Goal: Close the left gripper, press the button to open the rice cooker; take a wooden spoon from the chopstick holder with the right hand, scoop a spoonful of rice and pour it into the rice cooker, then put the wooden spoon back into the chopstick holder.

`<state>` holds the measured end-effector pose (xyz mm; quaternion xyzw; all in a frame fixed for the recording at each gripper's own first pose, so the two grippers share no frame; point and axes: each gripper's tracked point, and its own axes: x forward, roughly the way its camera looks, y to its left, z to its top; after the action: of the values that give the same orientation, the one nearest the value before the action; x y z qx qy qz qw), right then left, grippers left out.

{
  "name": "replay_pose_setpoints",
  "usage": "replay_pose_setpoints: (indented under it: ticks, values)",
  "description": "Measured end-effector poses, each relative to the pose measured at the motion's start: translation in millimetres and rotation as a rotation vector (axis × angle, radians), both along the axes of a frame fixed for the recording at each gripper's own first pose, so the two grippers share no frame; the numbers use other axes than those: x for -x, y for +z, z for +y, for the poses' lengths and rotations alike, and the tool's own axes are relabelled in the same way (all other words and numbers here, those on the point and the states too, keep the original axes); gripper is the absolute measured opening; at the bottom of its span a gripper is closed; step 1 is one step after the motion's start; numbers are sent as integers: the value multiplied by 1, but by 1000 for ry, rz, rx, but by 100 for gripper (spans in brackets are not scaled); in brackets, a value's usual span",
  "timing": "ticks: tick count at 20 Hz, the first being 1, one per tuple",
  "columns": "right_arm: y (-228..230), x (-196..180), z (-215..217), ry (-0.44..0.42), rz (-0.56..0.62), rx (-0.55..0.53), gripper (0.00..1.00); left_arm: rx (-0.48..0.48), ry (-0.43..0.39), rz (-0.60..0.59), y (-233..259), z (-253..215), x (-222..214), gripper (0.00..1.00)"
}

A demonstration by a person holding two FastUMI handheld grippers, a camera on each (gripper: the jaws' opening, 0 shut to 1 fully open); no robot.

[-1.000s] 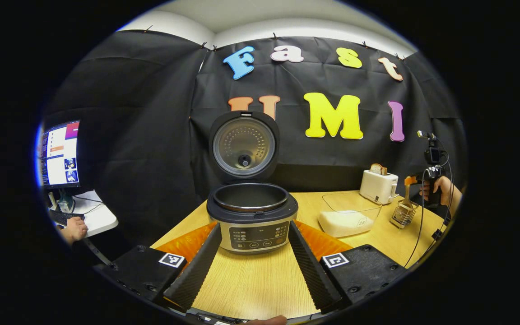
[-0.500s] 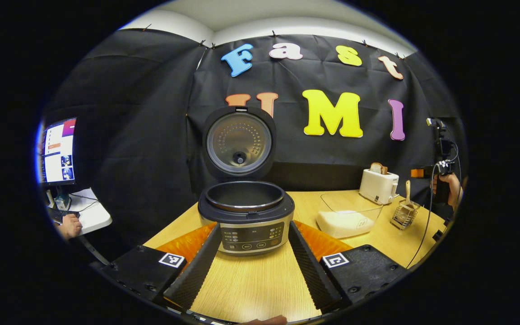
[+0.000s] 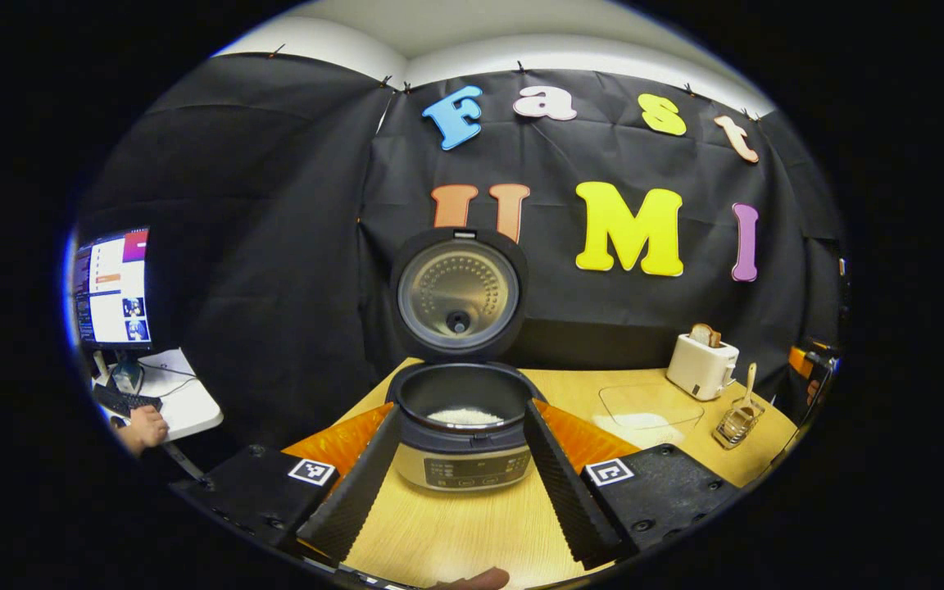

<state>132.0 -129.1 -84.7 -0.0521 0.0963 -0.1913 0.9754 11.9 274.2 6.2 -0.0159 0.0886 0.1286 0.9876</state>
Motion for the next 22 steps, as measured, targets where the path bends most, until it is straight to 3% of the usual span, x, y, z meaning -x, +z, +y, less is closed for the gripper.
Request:
replay_pose_setpoints:
  ticks: [4,7,11,14,19,22]
  values:
    - [1,38,12,77,-13,-50,97,-29,10,-30,60,-5,-17,95]
    - [2,65,20,119,-20,-30,94,-40,17,-47,102,-8,-31,95]
    - [-18,92,32,142,28,-67,97,-31,39,-99,159,-6,-58,95]
    - [-32,95,40,194,57,-130,98,14,18,-89,182,-10,-82,95]
    - [-38,86,47,267,46,-165,96,58,56,-145,220,10,-123,94]
    - [-43,81,41,264,49,-162,94,73,84,-156,232,25,-152,95]
